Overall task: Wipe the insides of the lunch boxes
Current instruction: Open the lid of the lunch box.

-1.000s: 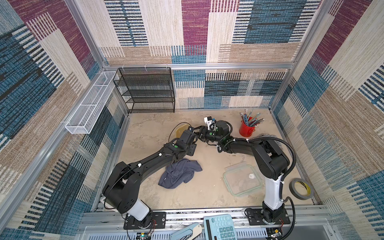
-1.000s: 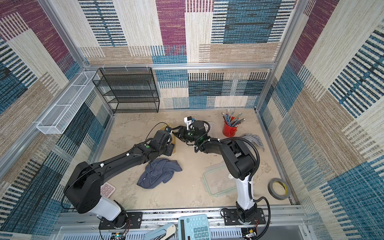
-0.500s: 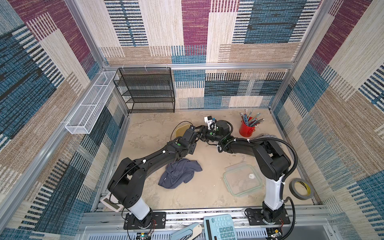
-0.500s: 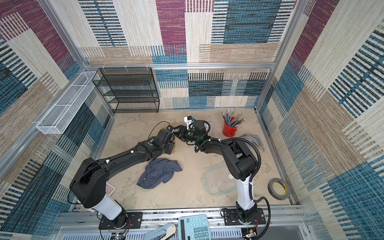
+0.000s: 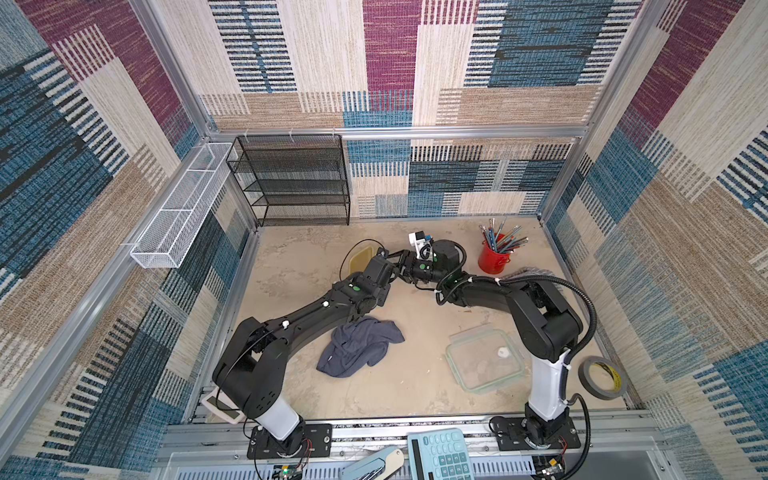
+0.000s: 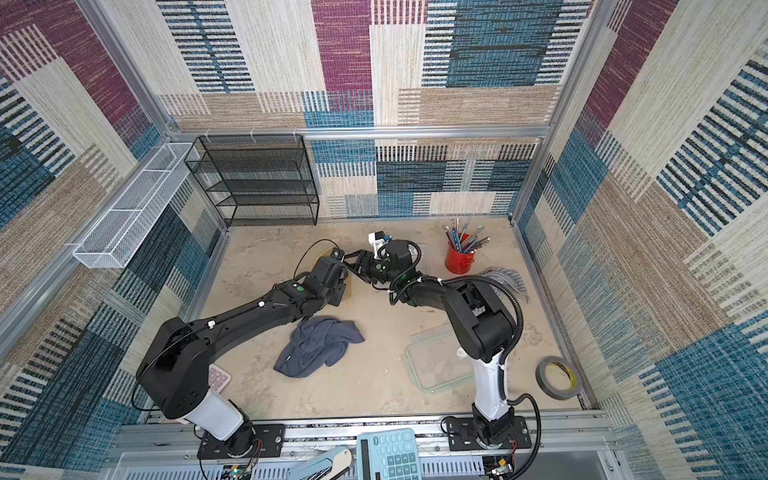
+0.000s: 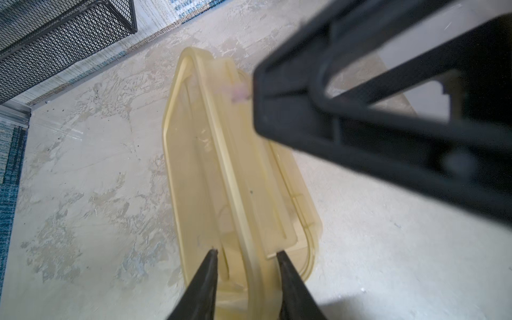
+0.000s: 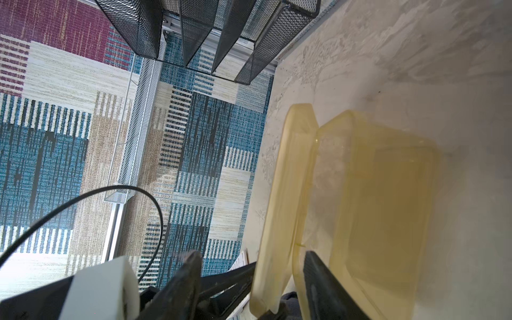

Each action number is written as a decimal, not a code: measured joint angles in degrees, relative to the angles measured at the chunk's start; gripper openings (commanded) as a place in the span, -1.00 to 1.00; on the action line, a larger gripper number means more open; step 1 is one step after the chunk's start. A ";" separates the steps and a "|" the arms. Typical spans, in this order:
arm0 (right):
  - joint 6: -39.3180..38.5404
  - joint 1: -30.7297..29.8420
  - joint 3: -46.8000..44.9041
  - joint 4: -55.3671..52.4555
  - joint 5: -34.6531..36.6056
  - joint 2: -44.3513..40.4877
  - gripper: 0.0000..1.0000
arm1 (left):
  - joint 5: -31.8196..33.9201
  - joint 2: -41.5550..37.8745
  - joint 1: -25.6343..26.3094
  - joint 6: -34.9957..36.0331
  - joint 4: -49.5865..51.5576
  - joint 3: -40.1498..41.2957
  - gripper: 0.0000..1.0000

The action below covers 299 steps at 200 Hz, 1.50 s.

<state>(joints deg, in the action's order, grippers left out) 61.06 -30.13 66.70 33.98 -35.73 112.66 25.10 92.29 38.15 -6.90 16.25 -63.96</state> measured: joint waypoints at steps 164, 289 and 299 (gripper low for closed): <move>-9.90 -0.20 4.55 -14.97 8.83 5.05 -0.02 | -0.04 -8.50 0.09 0.96 -3.82 6.78 -0.38; -14.82 -0.92 8.35 -22.53 9.11 8.83 -0.16 | -6.45 -10.47 -1.44 0.79 -7.82 9.57 -0.12; -14.82 -0.90 8.24 -22.23 8.83 8.83 -0.16 | -7.74 -11.08 -1.42 1.14 -7.89 10.25 -0.06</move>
<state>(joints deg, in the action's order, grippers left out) 46.24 -31.03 74.94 11.75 -26.89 121.49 17.37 81.21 36.73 -5.76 8.36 -53.71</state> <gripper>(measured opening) 0.422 0.443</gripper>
